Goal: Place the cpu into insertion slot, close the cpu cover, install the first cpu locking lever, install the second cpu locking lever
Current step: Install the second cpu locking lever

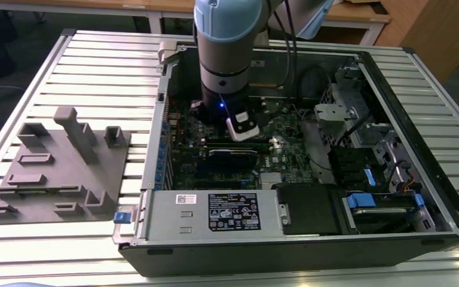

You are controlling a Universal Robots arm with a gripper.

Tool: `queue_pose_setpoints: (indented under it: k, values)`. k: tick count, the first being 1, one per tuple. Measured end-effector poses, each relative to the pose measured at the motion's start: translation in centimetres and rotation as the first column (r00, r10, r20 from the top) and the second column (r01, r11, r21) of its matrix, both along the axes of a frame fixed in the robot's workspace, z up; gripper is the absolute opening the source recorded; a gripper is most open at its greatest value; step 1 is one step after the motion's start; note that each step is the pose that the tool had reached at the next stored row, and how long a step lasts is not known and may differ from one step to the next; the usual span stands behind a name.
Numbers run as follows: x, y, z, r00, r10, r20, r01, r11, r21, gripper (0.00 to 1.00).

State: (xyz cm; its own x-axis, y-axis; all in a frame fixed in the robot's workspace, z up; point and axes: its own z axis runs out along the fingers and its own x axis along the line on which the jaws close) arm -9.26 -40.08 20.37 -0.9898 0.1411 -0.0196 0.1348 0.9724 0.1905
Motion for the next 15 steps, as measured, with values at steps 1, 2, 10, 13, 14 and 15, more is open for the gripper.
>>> queue_pose_setpoints:
  k: [1, 2, 10, 13, 14, 15]
  values:
    - [0.0, 0.0, 0.19, 1.0, 0.0, 0.0001, 0.0, 1.0, 0.0001, 0.11]
    - [0.0, 0.0, 0.37, 1.0, 0.0, 0.0001, 0.0, 1.0, 0.0001, 0.11]
    - [0.0, 0.01, 1.19, 1.0, 0.0, 0.0002, 0.0, 1.0, 0.0003, 0.11]
    - [0.0, 0.0, 1.2, 1.0, 0.0, 0.0001, 0.0, 1.0, 0.0002, 0.11]
    - [0.0, 0.0, 1.21, 1.0, 0.0, 0.0, 0.0, 1.0, 0.0001, 0.11]
    - [0.0, 0.0, 1.21, 1.0, 0.0, 0.0, 0.0, 1.0, 0.0001, 0.11]
